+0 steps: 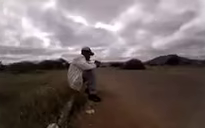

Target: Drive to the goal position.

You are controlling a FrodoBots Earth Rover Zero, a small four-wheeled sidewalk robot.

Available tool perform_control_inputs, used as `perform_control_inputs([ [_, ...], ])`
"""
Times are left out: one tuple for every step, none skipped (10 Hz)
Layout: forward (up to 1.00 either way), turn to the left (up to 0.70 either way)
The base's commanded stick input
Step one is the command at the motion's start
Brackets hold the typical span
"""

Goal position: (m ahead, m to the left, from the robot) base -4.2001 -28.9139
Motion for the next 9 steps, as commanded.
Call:
perform_control_inputs([
  [0.0,-0.45],
  [0.0,-0.45],
  [0.0,-0.45],
  [0.0,-0.45],
  [0.0,-0.45],
  [0.0,-0.45],
  [0.0,-0.45],
  [0.0,-0.45],
  [0.0,-0.45],
])
